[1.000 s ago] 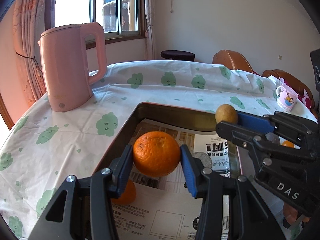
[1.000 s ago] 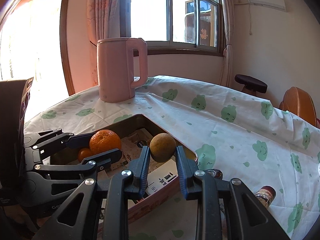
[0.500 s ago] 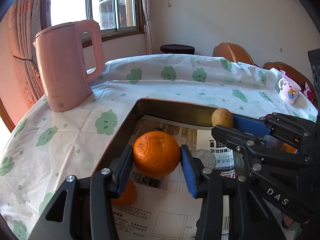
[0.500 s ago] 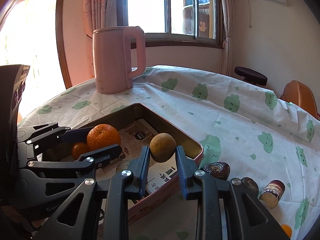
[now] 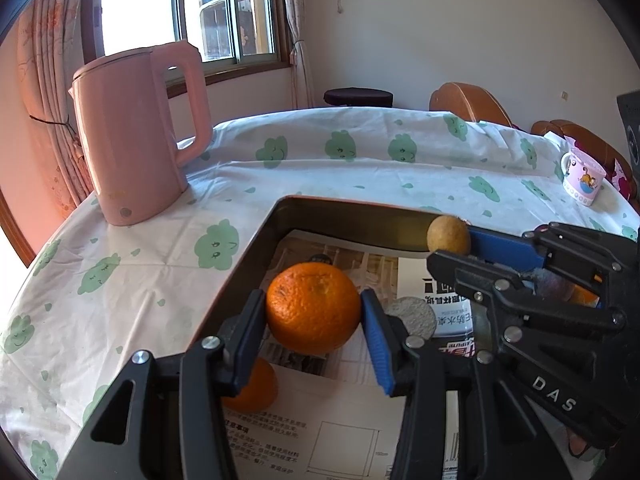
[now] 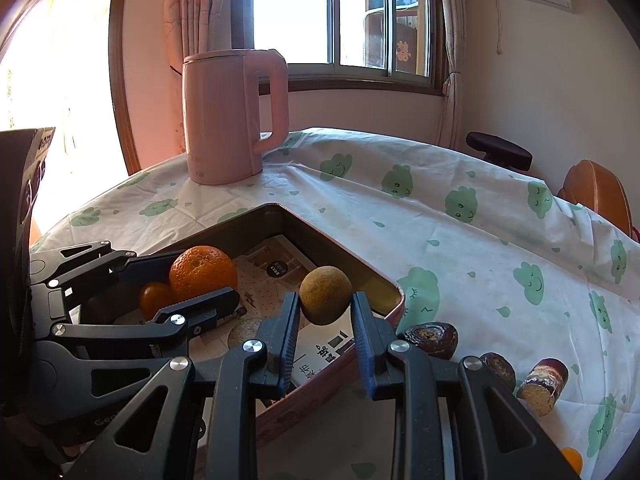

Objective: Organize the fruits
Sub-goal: 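Lower and open the left tool on the orange while the right tool releases the brown fruit into the tin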

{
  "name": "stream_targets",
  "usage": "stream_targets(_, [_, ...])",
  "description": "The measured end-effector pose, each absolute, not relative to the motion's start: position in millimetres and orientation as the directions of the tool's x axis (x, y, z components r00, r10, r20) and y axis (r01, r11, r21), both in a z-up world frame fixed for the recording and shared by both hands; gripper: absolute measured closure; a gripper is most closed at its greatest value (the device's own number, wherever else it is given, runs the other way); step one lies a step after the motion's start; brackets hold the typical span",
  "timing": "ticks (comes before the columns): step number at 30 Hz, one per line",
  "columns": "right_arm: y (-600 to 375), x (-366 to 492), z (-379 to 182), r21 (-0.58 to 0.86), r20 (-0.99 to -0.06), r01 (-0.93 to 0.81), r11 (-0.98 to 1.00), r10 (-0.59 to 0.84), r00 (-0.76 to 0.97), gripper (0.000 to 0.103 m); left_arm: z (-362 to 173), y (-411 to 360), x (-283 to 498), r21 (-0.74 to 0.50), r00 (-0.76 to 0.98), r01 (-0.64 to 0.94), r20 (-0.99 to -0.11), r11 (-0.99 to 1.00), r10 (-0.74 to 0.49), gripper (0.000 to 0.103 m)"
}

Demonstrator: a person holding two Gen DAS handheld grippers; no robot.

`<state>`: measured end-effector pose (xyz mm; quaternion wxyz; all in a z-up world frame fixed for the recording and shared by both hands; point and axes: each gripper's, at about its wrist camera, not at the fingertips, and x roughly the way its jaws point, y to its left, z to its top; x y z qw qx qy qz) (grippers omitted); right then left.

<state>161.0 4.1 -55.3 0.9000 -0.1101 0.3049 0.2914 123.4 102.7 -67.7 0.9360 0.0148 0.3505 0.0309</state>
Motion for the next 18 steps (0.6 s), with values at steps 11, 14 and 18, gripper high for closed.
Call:
stream_targets(11, [0,158,-54,-0.028,-0.598,-0.571,0.821,0.444,0.667,0.065,-68,103,121,0.058,0.752,-0.061,-0.654,0.996,0.084,0.052])
stream_targets(14, [-7,158,-52,-0.011,-0.587,-0.552,0.834,0.441,0.679,0.054,-66,104,120,0.057,0.752,-0.069,-0.653,0.996,0.090,0.046])
stream_targets(18, [-17,156,-50,0.018,-0.571,-0.529,0.848,0.443,0.691,0.046,-64,105,117,0.047,0.759,-0.076,-0.645,0.996,0.088,0.037])
